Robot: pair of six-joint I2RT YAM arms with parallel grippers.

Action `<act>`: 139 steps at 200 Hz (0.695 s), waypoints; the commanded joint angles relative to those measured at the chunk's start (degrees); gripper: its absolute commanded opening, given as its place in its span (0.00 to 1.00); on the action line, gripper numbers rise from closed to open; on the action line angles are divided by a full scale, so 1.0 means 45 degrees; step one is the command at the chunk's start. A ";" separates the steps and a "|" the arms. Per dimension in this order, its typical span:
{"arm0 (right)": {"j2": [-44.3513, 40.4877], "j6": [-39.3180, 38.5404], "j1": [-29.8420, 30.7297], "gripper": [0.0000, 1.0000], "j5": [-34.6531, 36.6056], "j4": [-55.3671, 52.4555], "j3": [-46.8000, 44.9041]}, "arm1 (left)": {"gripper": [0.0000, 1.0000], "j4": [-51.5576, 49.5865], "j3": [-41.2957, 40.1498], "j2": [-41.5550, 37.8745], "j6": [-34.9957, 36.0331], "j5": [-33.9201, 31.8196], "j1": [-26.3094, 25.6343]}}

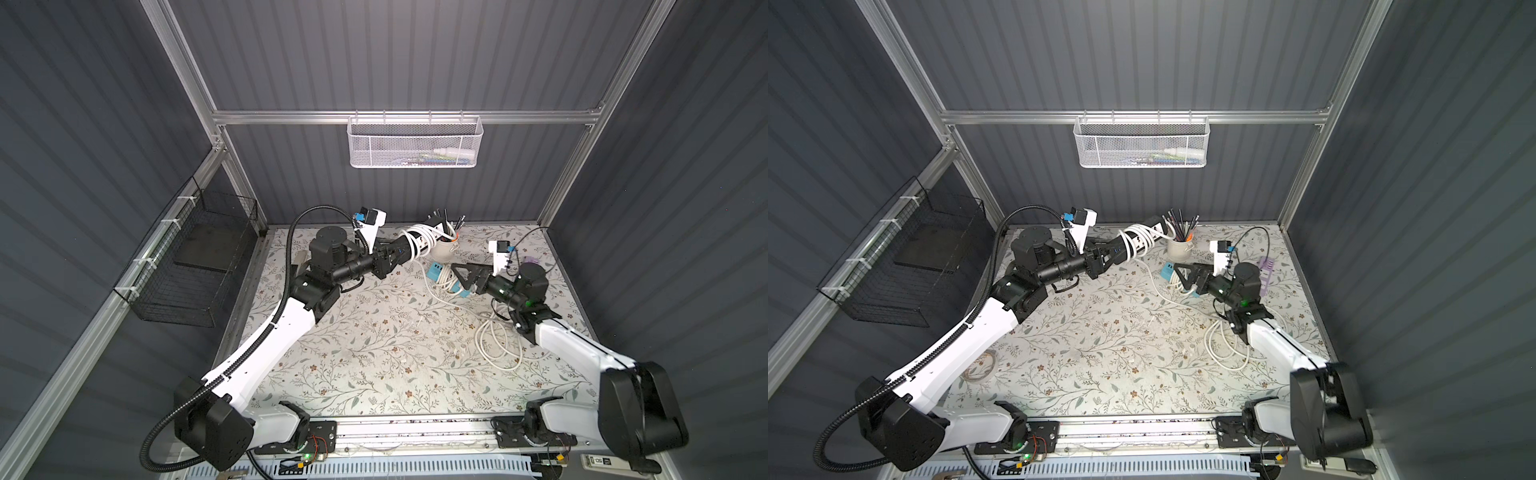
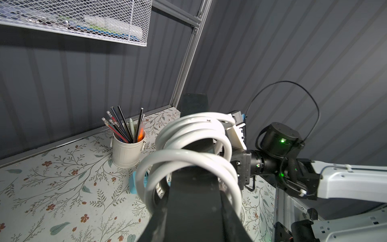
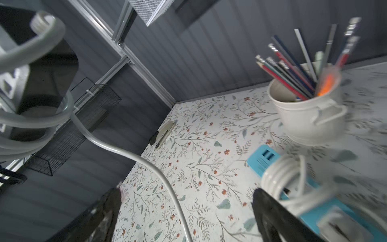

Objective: Unwrap the cord wrapped around the power strip
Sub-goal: Unwrap the power cord from the power strip.

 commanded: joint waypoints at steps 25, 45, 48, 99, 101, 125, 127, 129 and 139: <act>0.2932 0.0135 0.1128 0.99 -0.1959 0.4209 0.1631 | 0.00 0.0822 0.0511 -0.0281 -0.0051 0.0364 -0.0028; 0.3613 0.0303 0.1430 0.98 -0.2141 0.4635 0.2055 | 0.00 0.0816 0.0499 -0.0316 -0.0017 0.0364 -0.0028; 0.3672 0.0304 0.1479 0.98 -0.2193 0.4657 0.2113 | 0.00 0.0812 0.0480 -0.0320 -0.0003 0.0358 -0.0029; 0.4417 0.0294 0.2183 0.92 -0.2473 0.4858 0.2264 | 0.00 0.0854 0.0479 -0.0328 0.0084 0.0274 -0.0023; 0.4443 0.0292 0.2187 0.92 -0.2473 0.4858 0.2277 | 0.00 0.0851 0.0486 -0.0323 0.0085 0.0287 -0.0027; 0.4893 0.0453 0.2450 0.84 -0.2540 0.5030 0.2452 | 0.00 0.0897 0.0490 -0.0301 0.0039 0.0294 -0.0026; 0.4929 0.0483 0.2449 0.83 -0.2534 0.5048 0.2461 | 0.00 0.0891 0.0499 -0.0301 0.0040 0.0302 -0.0028; 0.4952 0.0481 0.2488 0.82 -0.2532 0.5067 0.2473 | 0.00 0.0900 0.0506 -0.0301 0.0055 0.0285 -0.0029; 0.5130 0.0558 0.2580 0.75 -0.2532 0.5158 0.2532 | 0.00 0.0894 0.0470 -0.0340 0.0083 0.0257 -0.0029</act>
